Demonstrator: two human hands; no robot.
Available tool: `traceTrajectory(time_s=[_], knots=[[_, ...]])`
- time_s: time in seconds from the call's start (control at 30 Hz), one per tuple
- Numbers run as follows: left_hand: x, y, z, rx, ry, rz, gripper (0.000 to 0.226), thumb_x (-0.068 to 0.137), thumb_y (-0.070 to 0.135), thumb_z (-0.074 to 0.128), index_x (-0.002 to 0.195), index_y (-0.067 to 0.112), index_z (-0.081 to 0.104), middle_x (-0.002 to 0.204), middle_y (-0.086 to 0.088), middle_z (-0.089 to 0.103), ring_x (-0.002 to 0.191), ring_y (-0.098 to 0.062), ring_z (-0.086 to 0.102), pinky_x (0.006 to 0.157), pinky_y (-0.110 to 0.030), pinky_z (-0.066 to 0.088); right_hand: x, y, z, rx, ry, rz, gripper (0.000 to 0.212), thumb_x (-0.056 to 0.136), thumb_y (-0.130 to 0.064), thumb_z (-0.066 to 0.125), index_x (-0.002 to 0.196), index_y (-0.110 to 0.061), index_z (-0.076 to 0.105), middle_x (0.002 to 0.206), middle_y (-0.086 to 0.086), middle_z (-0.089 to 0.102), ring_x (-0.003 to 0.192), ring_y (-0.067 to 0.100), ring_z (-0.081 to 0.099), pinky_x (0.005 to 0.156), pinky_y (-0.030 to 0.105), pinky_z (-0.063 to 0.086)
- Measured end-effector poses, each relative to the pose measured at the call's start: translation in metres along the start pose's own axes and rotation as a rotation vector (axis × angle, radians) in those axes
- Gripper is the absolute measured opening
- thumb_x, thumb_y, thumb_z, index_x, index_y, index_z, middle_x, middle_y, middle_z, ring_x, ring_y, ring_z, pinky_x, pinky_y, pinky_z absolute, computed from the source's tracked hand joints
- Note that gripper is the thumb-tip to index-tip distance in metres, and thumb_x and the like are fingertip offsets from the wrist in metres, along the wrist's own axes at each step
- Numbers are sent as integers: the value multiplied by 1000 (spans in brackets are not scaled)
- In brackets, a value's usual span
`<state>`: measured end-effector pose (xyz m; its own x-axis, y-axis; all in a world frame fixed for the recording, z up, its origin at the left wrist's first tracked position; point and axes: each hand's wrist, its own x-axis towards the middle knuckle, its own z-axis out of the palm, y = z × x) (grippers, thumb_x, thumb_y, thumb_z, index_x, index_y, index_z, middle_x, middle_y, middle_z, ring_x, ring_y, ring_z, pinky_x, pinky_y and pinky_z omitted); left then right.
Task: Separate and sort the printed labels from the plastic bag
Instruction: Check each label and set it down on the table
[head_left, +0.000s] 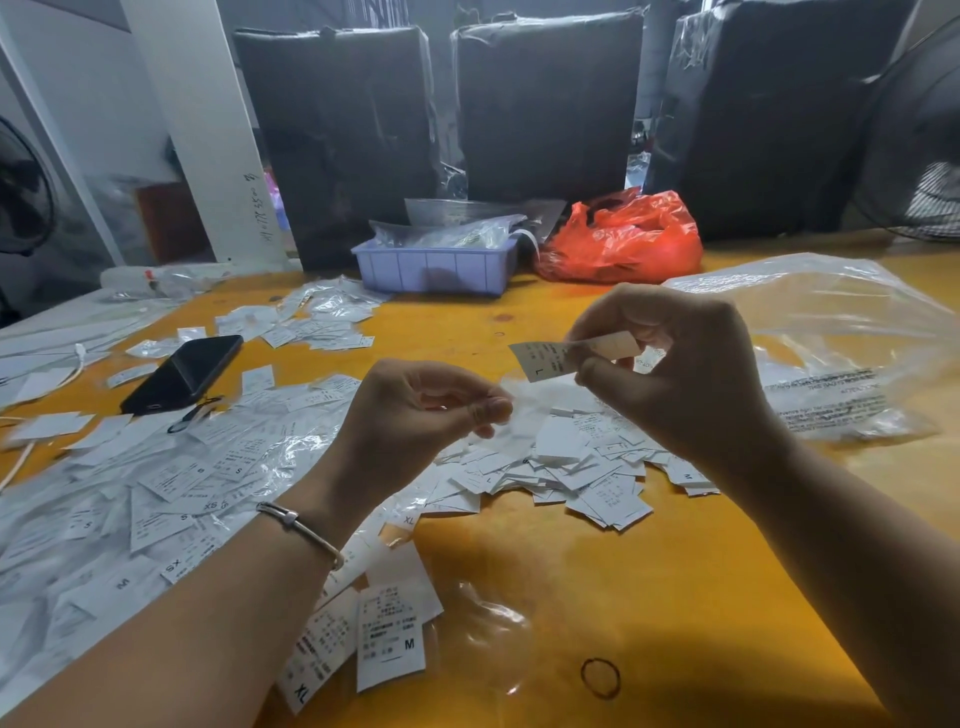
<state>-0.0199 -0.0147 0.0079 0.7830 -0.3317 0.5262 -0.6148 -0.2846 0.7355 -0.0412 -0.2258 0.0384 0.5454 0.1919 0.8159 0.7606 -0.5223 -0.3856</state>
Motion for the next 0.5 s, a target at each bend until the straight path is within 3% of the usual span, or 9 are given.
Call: traceTrajectory(time_s=[0.13,0.23,0.4,0.5], knots=[[1,1,0,-38,3,-10,24,71,25,73,89,9,76,80,0,76,67,-15,72,59,-16,54,0,4,1,19,-51,27,10,71,2,70,75,-8,72,73,-13,68,68,-6,62,52,16,50],[1,1,0,-51,0,-26,21,71,25,73,86,11,76,83,3,76,67,-16,72,57,-16,53,-1,5,3,28,-108,41,8,70,-4,66,74,-7,72,72,-1,72,68,11,64,51,29,49],[1,1,0,-37,-17,-23,20,72,28,72,85,13,75,84,1,75,68,-19,72,58,-17,53,1,7,1,40,-122,56,9,70,-9,64,73,-12,72,71,-1,71,63,15,62,47,26,47],[0,1,1,-33,-35,-18,17,72,28,72,85,17,74,83,2,75,69,-17,72,59,-18,55,2,9,3,-9,-202,53,9,73,-6,69,76,-12,74,70,-1,69,60,17,61,51,37,48]])
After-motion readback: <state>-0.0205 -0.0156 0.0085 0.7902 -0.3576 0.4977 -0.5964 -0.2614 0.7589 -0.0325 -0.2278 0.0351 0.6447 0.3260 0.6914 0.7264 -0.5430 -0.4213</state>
